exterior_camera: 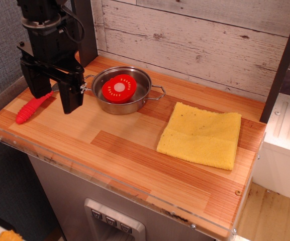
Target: Place the tomato to the right of the red fork
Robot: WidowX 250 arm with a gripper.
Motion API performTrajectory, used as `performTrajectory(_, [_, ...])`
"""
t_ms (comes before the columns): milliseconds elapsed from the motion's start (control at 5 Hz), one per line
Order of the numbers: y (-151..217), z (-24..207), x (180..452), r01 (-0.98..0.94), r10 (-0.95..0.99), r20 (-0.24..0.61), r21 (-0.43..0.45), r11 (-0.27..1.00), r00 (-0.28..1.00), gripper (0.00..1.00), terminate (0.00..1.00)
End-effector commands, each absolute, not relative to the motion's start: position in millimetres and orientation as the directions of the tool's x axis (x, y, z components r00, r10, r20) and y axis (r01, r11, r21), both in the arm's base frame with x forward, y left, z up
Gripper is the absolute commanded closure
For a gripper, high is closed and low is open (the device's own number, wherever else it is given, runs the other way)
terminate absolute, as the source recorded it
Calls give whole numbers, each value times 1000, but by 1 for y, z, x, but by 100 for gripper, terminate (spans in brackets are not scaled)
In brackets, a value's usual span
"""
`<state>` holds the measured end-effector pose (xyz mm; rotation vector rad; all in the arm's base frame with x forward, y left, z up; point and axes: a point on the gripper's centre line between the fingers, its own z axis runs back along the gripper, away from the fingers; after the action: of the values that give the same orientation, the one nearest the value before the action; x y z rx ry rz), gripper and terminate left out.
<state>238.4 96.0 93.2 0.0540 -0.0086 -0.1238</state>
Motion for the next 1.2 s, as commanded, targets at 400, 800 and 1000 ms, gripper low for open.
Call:
performTrajectory(400, [102,88,295,101,-105,43,76,992,994,0,0])
performTrajectory(800, [103,82,341,106,-113,69,100,989,991,0,0])
performTrajectory(1000, [101,70,347,113,-118,49,99,989,992,0,0])
